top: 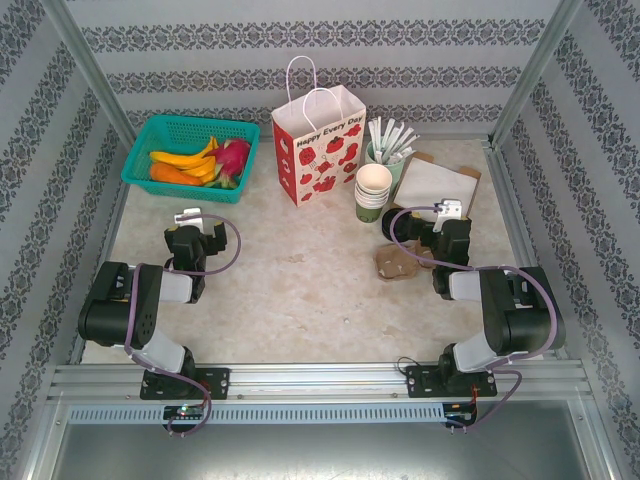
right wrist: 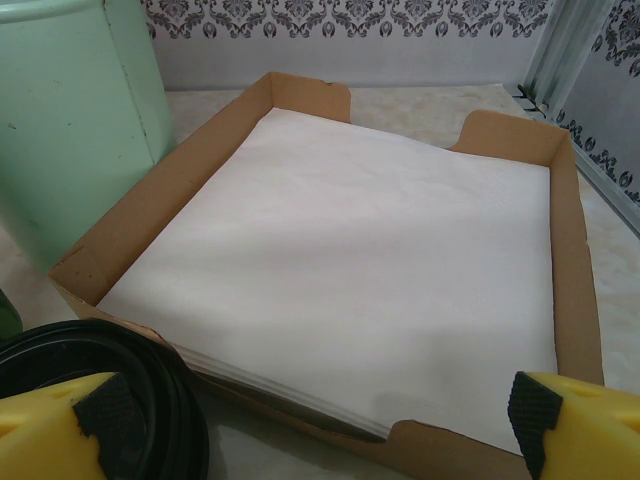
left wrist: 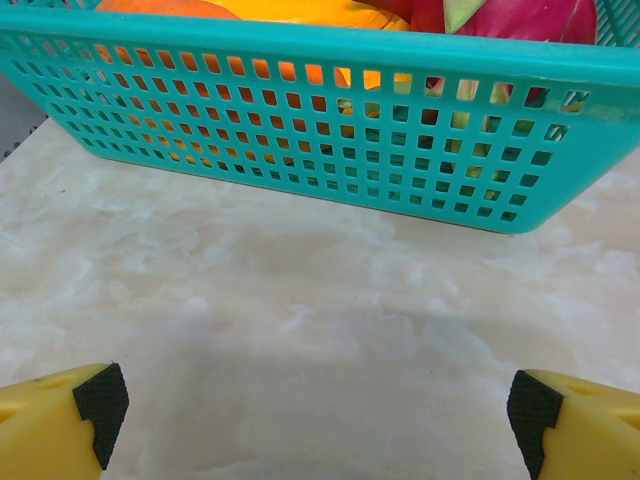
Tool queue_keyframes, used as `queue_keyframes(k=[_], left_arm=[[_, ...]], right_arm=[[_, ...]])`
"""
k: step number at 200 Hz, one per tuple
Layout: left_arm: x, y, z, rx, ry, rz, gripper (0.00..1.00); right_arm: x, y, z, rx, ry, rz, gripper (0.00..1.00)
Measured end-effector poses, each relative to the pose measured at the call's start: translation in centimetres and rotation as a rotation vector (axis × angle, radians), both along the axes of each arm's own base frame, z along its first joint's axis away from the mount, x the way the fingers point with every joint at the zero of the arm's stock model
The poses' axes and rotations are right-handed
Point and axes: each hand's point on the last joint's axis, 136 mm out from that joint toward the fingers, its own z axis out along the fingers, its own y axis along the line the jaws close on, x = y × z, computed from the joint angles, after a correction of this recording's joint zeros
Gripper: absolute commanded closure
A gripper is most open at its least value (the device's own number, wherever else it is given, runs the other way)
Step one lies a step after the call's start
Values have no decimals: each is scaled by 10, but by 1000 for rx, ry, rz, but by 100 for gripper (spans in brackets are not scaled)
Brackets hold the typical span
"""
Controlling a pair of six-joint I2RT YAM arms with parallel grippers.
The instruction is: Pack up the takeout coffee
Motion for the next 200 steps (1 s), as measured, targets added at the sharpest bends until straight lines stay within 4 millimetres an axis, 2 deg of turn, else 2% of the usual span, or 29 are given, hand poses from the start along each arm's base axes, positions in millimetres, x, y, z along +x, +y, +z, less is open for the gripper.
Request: queue_keyframes(k=[42,81,96,115,132,150,170,200], left_arm=[[0,-1,2,1,-1,-7,0],[-2,-1,18,5,-21,-2,0],[-2,-2,33,10,-31,2,0],[-2,-4,64,15,-79,22,0],[-7,-7,90,-28,-128,54,0],[-15,-11,109,-112,-157,100,0],[-21,-27,120,-216,-137,132,0],[-27,-76,119,-361,-20,93,1]], right_arm=[[-1,-2,1,-3,3,-11,2],[-8,1,24,-22,-25,-25,2],[-9,7,37,-42,-34,-27,2],[-6,15,56,-37,-42,-28,2],[-4,20,74,17,-47,-34,2],[-4,23,90,106,-40,-46,2],[-4,33,98,222,15,-25,2],[2,76,106,426,181,124,2]])
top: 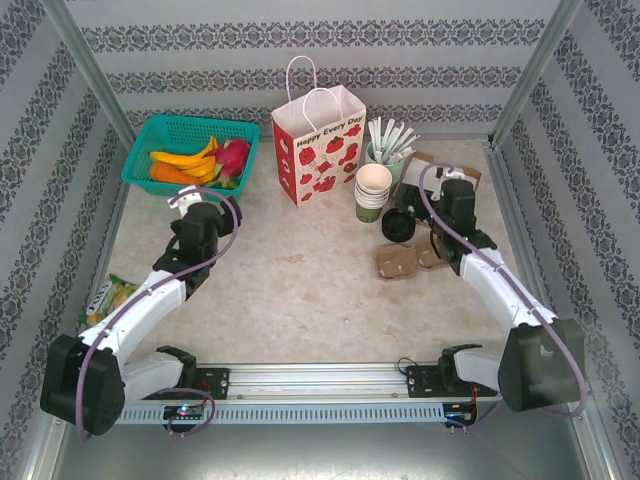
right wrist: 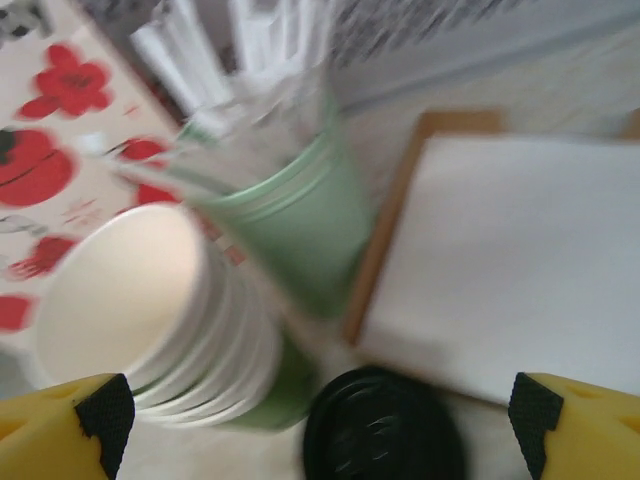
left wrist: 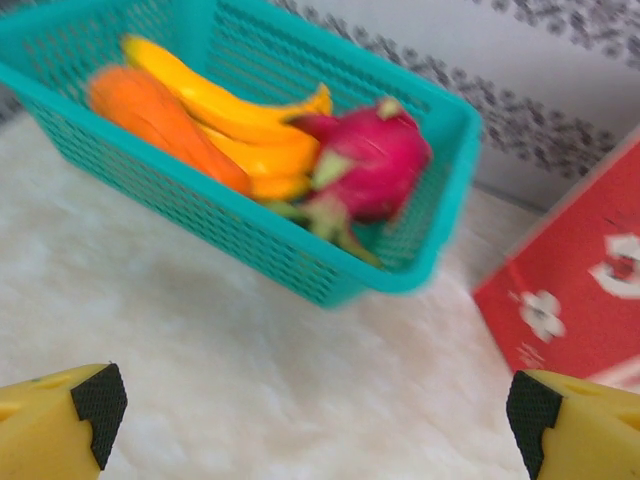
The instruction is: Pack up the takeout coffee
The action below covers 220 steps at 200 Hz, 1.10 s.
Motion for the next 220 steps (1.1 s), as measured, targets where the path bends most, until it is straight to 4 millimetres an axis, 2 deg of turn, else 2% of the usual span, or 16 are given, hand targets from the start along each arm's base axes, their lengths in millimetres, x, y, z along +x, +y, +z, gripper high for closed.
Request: queue_keyframes(k=[17,36,51,71,114,147,168,197,220], left_arm=[[-2,-24,-8,-70,83,-42,1],[-9,-47,-24,-162,168,-90,0],[-14,-58,-35,-225,219,-119,0],[-14,-68,-47,-278,262,-134,1],[-2,-78,-53,-339,292,-103,1],[17,-81,-31,-353,294,-55,1],[17,-81,-24,-355,271,-66,1],[5,-74,-46,-341,261,-74,1],[-3,-69,-63,-316,272,-73,1]], right_arm=[[5,17,7,81,79,52,3],[10,22,14,115,147,60,9],[18,25,18,123,184,51,14],[32,29,14,93,241,30,19],[49,44,-1,-58,365,17,31],[50,42,-12,-144,440,15,46],[51,41,-16,-180,476,22,55],[53,37,-19,-217,497,16,66],[52,36,-18,-225,506,16,68]])
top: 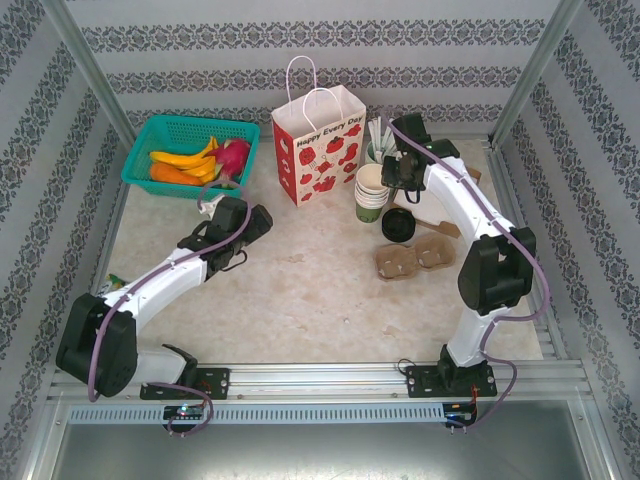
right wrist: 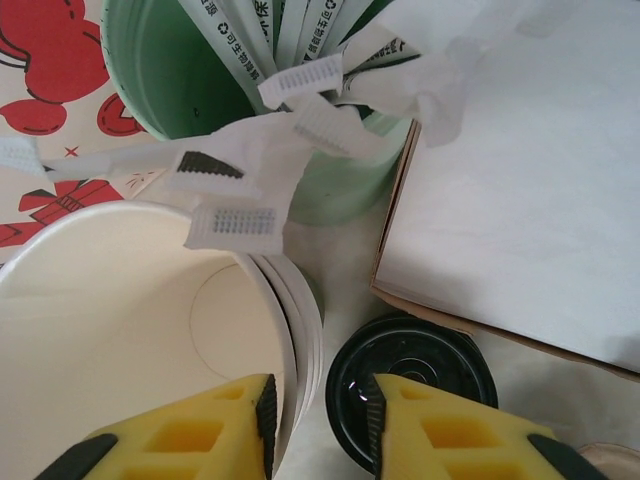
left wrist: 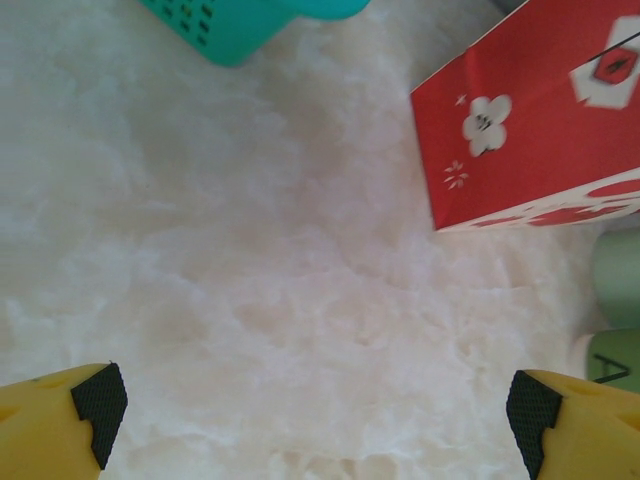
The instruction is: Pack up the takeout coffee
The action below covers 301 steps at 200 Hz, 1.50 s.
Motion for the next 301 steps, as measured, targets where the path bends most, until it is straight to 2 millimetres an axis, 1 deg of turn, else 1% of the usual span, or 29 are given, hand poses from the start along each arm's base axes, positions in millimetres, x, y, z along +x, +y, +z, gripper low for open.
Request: queue_keyframes(k=[15,47,91,113,143,166,203,259,282,301], left_arm=[[0,0,-1,17,-1,-19,1],[0,-8,6,29,-21,-89,0],[-1,-13,6,37,-19,-139,1],[-2,-14,7,45,-24,-157,1],[-2,-14,13,55,-42,-175,1],[-2,-15,16,63,-43,-182,0],[1,-19,25,62,-60,-210,0],[-1,-25,25,52,-57,-256,0],[-2,-30,26,46,-57,-299,0],[0,-38,33,39,-70,-346,1]], right_arm=[[-1,0,0,0,4,2,72],[-2,1,-4,-1,19,13,72],[0,4,-8,0,28,28,80],[1,4,-9,-2,31,31,87],[3,6,-7,0,27,48,100],[3,7,-7,2,27,57,100],[3,13,-3,33,21,73,100],[3,13,21,78,-39,80,100],[4,10,26,95,-52,74,100],[4,9,29,95,-57,71,100]])
